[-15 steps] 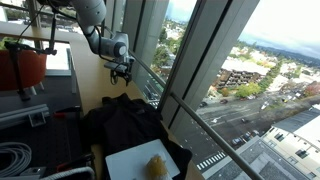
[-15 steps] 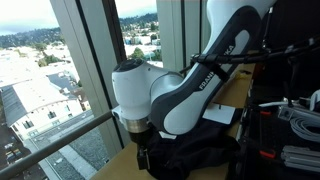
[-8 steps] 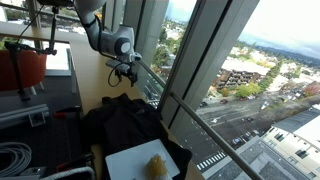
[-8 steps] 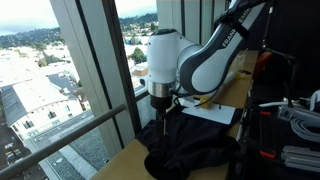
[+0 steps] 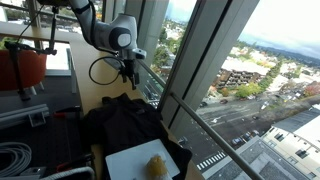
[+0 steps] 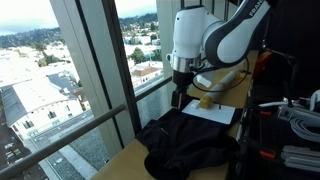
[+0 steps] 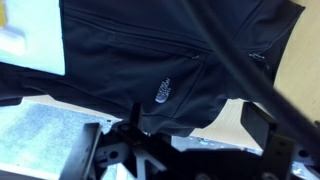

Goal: Zip closed the black jersey

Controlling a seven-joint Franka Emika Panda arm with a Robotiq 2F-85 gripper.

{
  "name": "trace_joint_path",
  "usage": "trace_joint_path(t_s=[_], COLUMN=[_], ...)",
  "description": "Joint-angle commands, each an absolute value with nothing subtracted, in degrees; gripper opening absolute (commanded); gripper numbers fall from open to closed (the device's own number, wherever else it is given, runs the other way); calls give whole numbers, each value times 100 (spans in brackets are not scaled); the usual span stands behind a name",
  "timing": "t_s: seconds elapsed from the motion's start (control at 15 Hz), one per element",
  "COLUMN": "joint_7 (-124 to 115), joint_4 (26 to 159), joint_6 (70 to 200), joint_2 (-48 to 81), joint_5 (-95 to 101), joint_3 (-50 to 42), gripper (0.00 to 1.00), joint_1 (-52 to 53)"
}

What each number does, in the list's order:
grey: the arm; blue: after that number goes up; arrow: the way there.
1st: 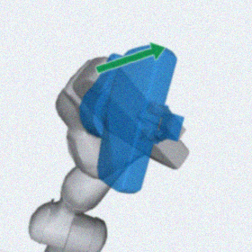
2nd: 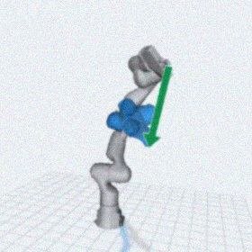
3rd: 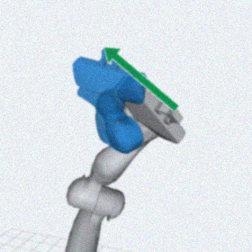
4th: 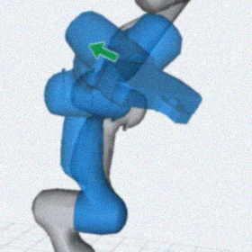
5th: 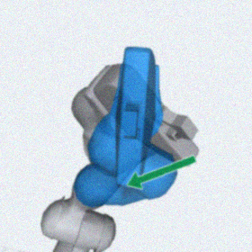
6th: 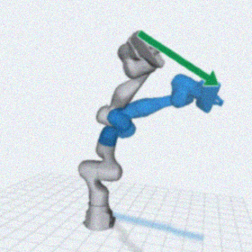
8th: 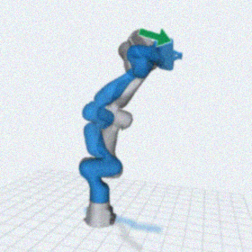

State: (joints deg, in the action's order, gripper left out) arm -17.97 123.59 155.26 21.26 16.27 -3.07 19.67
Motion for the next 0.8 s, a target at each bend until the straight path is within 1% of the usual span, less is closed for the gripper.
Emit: trace_joint_path(t_s=[0.0, 0.73], joint_7=[-2247, -1716], joint_4=[12933, 13388], joint_6=[15495, 14669], joint_2=[1556, 484], joint_5=[1517, 411], joint_3=[-273, 157], gripper=[100, 100], joint_1=[1856, 1047])
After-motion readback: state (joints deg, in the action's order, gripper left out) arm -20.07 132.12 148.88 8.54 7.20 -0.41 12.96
